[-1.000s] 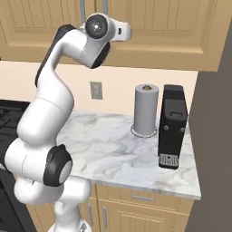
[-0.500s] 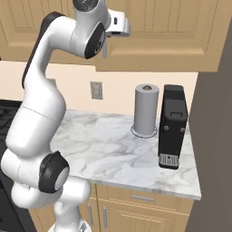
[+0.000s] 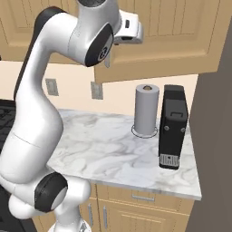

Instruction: The dining table condiment station is running low on shaker. Refill the condiment station by opening the cabinet and taking the shaker from the cabinet and placing it on the dining table.

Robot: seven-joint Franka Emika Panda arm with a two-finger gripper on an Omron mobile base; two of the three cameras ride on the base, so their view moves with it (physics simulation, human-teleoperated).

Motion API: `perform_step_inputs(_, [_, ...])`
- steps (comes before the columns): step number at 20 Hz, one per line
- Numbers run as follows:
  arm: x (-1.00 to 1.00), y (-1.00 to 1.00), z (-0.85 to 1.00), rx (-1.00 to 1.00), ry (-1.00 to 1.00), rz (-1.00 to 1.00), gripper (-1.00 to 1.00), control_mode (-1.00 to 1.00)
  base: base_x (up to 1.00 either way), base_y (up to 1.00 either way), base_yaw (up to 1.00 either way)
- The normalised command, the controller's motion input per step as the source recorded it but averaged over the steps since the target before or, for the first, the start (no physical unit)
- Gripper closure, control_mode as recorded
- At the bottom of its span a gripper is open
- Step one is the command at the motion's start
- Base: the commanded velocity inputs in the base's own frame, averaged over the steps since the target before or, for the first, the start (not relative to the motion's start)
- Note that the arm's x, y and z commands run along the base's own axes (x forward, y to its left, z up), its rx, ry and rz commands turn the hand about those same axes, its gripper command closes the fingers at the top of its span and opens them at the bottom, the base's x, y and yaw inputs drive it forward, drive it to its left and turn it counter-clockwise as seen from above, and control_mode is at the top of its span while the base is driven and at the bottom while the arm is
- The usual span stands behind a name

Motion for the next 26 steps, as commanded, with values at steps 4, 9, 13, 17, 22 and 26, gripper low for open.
perform_step_inputs(4, [-0.63, 0.13, 0.07, -0.04, 0.0, 0.0, -1.0, -1.0, 0.0, 0.0, 0.0])
perform_step_inputs(9, [-0.39, 0.57, 0.1, -0.11, 0.0, 0.0, -1.0, -1.0, 0.0, 0.0, 0.0])
perform_step_inputs(13, [-0.49, 0.62, 0.12, -0.18, 0.0, 0.0, -1.0, -1.0, 0.0, 0.0, 0.0])
perform_step_inputs(17, [-0.12, 0.84, 0.01, -0.24, 0.0, 0.02, -1.0, -1.0, 0.0, 0.0, 0.0])
perform_step_inputs(22, [0.01, 0.79, 0.0, -0.32, 0.01, 0.05, -1.0, -1.0, 0.0, 0.0, 0.0])
perform_step_inputs(26, [0.37, 0.36, -0.04, -0.31, 0.09, 0.02, -1.0, -1.0, 0.0, 0.0, 0.0])
